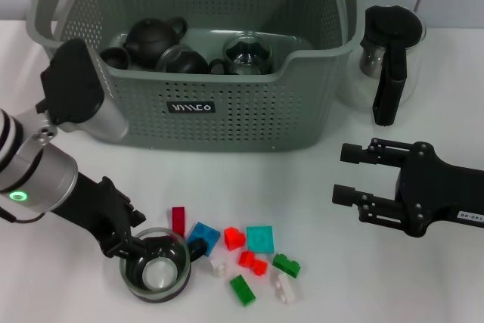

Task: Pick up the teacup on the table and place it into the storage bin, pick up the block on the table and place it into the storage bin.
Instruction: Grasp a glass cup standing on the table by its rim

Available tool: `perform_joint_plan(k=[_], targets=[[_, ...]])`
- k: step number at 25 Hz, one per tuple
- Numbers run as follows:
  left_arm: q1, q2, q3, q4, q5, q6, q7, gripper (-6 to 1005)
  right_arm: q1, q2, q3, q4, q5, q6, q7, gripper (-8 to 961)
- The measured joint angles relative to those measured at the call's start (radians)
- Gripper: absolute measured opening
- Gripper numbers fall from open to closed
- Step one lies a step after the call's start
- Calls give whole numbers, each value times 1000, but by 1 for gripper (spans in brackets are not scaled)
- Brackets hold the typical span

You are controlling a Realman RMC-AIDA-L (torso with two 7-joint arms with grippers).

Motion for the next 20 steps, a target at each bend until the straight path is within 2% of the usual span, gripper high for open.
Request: perform_joint_plan(k=[5, 15, 20], targets=[[0, -1, 35, 19, 44, -52, -33, 493, 1, -1, 0, 0, 0, 0, 0, 642], [0, 2, 22, 2, 75, -101, -65, 492, 1, -2, 2, -1, 0, 9, 0, 642], [0, -1, 42, 1, 93, -99, -70, 491, 1, -2, 2, -1, 0, 9, 0, 641]])
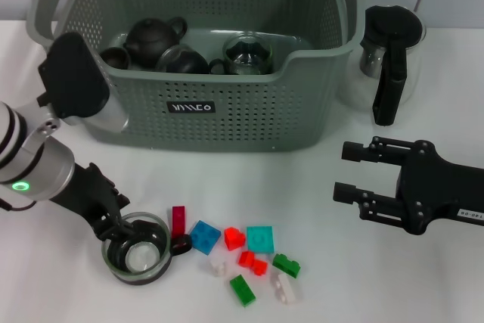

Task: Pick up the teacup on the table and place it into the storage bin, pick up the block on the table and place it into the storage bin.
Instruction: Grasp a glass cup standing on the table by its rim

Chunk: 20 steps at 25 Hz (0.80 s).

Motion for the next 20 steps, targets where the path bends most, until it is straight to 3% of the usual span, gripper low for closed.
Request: perform_joint_plan(k=[15, 20], targets=[[-5, 0, 42, 7, 2, -1, -33, 484, -6, 0, 0, 1, 0, 0, 0, 642], [-12, 0, 45, 15, 11, 1, -35, 186, -7, -1, 0, 2, 0, -1, 0, 643]])
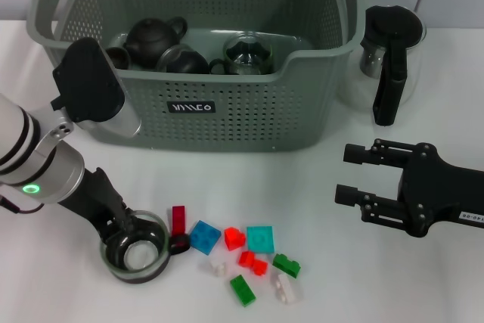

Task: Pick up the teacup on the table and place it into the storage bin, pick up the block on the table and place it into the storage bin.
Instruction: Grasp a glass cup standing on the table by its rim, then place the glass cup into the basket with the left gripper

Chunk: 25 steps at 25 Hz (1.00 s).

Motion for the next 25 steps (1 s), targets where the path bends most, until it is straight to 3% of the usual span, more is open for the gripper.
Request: perform_joint_plan(k=[3, 12, 14, 17, 19, 20, 25], targets=[[0, 1, 1, -3, 0, 4, -1, 52, 0, -1, 0, 0, 0, -1, 0, 643], [-1, 4, -29, -25, -23, 43, 22, 41, 5, 0, 0, 0, 0, -5, 0, 642], [-4, 4, -94, -51, -64, 95, 63, 39, 6, 0, 0, 0, 0, -6, 1, 642], [-34, 9, -284, -84, -180, 231, 163, 39, 6, 1, 0, 0, 0, -6, 2, 642], [-66, 21, -405, -81, -260, 327, 213, 39, 6, 1, 0, 0, 0, -7, 2, 642], [-95, 41, -509, -65, -350, 394, 243, 40, 6, 1, 0, 0, 0, -7, 2, 641], [-140, 71, -616, -35, -549, 399, 230, 40, 7, 4, -3, 0, 0, -4, 2, 641]])
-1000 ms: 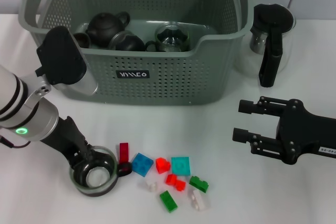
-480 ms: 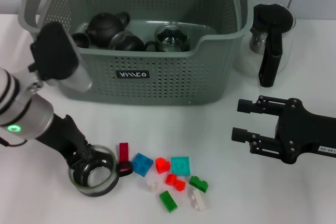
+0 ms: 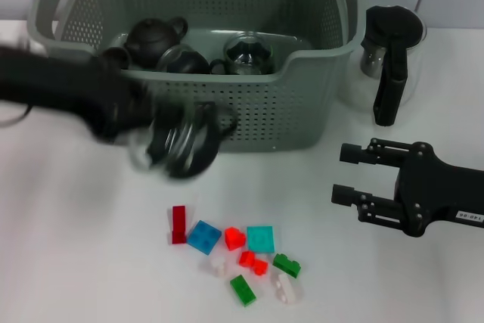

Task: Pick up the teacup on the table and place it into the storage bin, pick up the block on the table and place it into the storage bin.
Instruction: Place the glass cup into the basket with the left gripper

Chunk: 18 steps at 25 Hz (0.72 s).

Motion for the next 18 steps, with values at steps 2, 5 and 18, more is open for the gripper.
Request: perform_joint_plan(k=[2, 5, 18], targets=[[-23, 3, -15, 6, -62, -31, -35, 40, 1, 1, -1, 0, 0, 0, 1, 641], [-77, -5, 0, 1, -101, -152, -127, 40, 2, 1, -3, 0, 0, -3, 1, 642], [-294, 6, 286, 376, 163, -955, -304, 39, 6, 5, -4, 0, 0, -4, 3, 642]])
